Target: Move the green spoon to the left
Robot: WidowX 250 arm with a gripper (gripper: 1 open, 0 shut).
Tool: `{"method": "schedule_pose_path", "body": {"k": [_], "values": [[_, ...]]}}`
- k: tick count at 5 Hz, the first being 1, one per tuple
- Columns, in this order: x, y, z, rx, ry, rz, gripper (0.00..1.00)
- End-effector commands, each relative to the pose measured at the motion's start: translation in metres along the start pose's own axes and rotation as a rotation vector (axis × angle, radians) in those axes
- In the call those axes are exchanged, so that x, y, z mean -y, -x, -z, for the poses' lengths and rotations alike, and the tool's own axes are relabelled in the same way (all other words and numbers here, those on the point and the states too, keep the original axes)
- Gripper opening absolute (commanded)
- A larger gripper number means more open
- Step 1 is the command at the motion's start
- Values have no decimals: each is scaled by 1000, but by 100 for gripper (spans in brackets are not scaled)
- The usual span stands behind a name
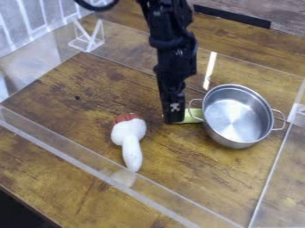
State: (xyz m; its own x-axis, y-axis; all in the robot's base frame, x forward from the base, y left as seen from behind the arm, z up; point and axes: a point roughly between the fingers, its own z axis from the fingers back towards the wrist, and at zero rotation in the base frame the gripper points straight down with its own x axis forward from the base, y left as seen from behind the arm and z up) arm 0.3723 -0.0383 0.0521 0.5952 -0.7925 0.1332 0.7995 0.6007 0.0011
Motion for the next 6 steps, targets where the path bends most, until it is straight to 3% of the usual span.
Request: {"method": "schedule_pose_path", "body": {"k": [1, 2, 5, 6], "values": [[-10, -9, -6, 42, -42, -2, 100], [-16, -10, -2, 55, -49, -20, 100], [-24, -21, -19, 82, -69, -122, 100], [-23, -25, -8, 81, -39, -41, 0]]}}
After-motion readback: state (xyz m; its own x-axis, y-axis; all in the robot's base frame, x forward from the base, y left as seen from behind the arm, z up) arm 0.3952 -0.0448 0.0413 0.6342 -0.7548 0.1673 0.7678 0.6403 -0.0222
